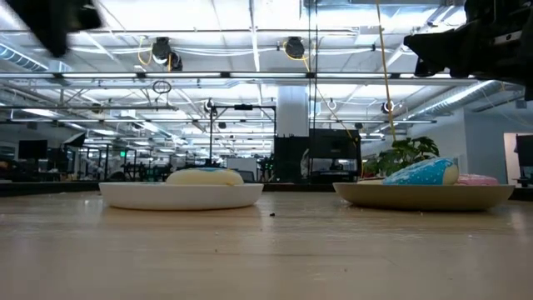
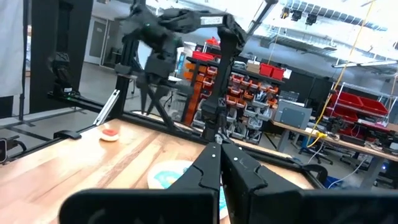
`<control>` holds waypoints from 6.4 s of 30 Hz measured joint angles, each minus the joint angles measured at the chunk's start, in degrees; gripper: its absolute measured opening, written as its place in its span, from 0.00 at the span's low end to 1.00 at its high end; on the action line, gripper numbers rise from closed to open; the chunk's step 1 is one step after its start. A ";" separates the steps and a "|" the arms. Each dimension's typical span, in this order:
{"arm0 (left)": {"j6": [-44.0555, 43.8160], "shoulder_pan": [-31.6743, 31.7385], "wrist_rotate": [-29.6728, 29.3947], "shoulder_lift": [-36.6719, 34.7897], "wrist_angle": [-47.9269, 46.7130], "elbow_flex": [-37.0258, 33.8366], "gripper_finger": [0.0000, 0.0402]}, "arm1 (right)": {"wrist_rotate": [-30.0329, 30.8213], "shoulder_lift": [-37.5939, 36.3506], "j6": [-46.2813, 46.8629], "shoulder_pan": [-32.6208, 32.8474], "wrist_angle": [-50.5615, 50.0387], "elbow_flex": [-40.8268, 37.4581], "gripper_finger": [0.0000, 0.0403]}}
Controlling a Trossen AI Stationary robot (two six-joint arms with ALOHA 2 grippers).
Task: Pick & Place donuts
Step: Put the small orange donut on the white plate, then return to Home Position
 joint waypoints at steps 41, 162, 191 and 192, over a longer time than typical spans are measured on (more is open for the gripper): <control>-29.11 -21.94 0.99 11.81 4.26 -3.55 0.61 | -0.04 -0.02 0.36 0.02 0.21 0.00 0.00; 38.38 25.20 12.21 11.84 2.59 -4.22 0.50 | 0.20 0.00 0.43 0.02 1.42 0.00 0.00; 44.20 22.67 -10.85 -29.43 -6.62 -0.71 0.01 | 0.17 0.02 1.35 0.00 1.35 -0.01 0.00; 43.83 23.35 -11.80 -32.14 -6.57 -1.01 0.01 | 0.17 0.02 1.34 0.02 1.30 -0.01 0.00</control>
